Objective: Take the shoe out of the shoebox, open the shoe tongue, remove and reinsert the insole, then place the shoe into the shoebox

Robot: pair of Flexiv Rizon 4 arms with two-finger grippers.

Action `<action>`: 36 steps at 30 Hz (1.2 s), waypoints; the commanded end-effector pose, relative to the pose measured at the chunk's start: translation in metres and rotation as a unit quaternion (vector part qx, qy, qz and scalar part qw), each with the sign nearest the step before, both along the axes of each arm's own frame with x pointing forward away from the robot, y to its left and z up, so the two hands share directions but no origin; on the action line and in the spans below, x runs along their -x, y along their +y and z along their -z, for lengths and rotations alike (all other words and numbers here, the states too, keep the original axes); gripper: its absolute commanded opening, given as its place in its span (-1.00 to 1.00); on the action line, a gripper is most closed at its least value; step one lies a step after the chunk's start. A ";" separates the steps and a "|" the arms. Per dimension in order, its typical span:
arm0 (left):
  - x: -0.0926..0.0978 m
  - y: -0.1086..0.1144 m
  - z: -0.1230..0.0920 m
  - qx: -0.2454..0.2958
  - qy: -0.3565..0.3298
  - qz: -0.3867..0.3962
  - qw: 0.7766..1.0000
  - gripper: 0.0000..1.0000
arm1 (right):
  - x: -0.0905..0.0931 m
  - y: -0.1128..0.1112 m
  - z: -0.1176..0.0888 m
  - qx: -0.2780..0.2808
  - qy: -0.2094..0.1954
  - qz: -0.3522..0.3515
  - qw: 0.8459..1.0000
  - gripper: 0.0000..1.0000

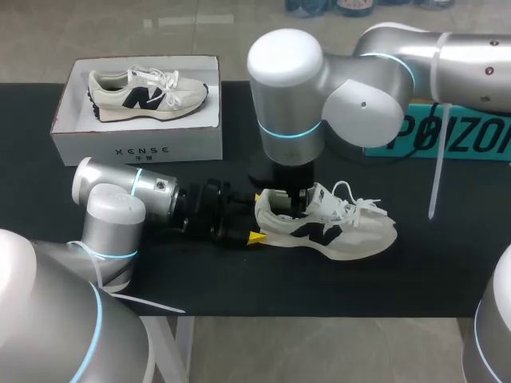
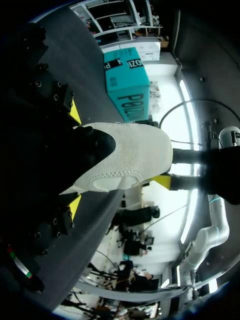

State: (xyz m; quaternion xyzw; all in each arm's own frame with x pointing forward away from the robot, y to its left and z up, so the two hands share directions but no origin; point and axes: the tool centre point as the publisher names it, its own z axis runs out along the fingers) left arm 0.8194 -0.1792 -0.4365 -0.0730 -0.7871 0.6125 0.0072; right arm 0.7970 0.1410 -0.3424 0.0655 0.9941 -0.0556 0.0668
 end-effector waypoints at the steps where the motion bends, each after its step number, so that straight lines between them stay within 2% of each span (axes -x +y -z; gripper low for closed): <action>1: -0.001 -0.002 0.003 -0.001 0.000 -0.001 1.000 -1.00 | -0.001 -0.002 0.002 -0.004 0.001 -0.001 1.000 -0.58; 13: -0.001 -0.002 0.003 -0.001 0.000 -0.001 1.000 -1.00 | -0.005 -0.005 0.006 -0.004 0.005 -0.002 1.000 -0.40; 36: -0.001 -0.002 0.003 -0.001 0.000 -0.001 1.000 -1.00 | -0.013 -0.006 0.008 -0.003 0.010 0.000 1.000 -0.15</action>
